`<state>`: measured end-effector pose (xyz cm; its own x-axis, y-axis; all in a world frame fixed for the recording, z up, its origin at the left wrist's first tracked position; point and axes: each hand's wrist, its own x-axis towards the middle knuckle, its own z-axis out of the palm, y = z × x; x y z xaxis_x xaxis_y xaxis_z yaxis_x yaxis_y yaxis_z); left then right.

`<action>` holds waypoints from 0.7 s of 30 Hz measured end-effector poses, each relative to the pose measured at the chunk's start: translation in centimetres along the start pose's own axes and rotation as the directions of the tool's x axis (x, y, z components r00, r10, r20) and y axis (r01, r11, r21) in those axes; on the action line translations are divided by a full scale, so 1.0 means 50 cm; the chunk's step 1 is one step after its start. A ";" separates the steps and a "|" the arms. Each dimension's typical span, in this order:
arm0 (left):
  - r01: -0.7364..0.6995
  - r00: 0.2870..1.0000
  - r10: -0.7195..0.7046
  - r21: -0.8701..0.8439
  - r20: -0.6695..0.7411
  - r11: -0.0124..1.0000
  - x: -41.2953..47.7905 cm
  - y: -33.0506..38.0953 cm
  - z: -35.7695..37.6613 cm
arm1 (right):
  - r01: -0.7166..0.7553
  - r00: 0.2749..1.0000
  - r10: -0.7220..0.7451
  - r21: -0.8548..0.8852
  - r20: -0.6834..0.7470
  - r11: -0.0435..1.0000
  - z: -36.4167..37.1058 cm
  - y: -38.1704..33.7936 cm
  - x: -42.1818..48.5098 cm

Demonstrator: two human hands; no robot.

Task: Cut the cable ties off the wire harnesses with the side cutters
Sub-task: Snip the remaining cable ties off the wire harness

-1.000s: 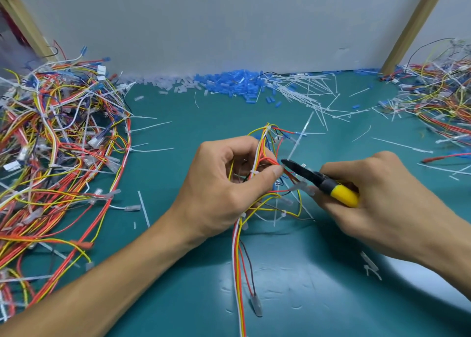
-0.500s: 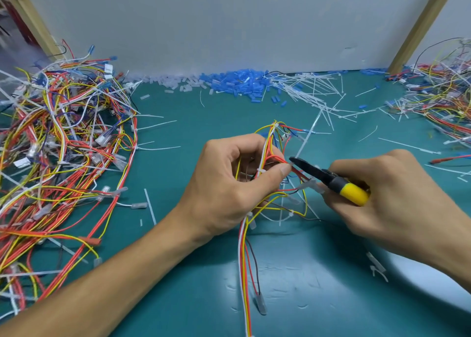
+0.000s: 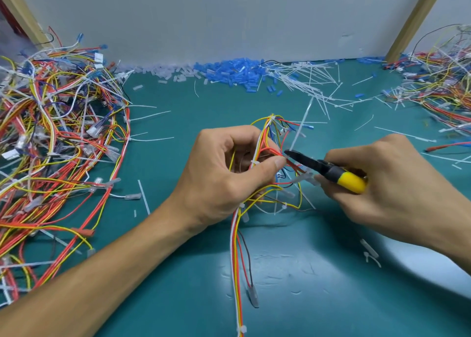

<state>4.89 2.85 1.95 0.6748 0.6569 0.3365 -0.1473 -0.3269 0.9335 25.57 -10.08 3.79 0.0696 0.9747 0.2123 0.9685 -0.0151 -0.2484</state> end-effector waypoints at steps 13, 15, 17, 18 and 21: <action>-0.001 1.000 0.002 0.024 -0.028 1.000 0.001 -0.010 0.001 | 0.071 0.996 -0.061 0.137 -0.071 0.988 0.021 -0.022 0.005; -0.003 1.000 0.004 0.022 -0.029 1.000 0.000 -0.011 0.005 | 0.076 0.995 -0.065 0.159 -0.074 0.984 0.022 -0.019 0.007; 0.001 1.000 0.000 0.040 -0.019 0.999 0.000 -0.012 0.006 | 0.086 0.995 -0.077 0.170 -0.062 0.982 0.023 -0.020 0.008; 0.002 1.000 -0.001 0.052 -0.012 0.999 0.000 -0.012 0.005 | 0.095 0.995 -0.087 0.169 -0.052 0.981 0.024 -0.020 0.008; 0.000 1.000 0.000 0.069 -0.001 0.998 -0.002 -0.009 0.004 | 0.105 0.994 -0.104 0.167 -0.013 0.980 0.026 -0.022 0.009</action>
<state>5.03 2.78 1.45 0.6740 0.6576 0.3365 -0.0970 -0.3728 0.9228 24.25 -9.34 2.91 -0.0287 0.9679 0.2495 0.9169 0.1249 -0.3790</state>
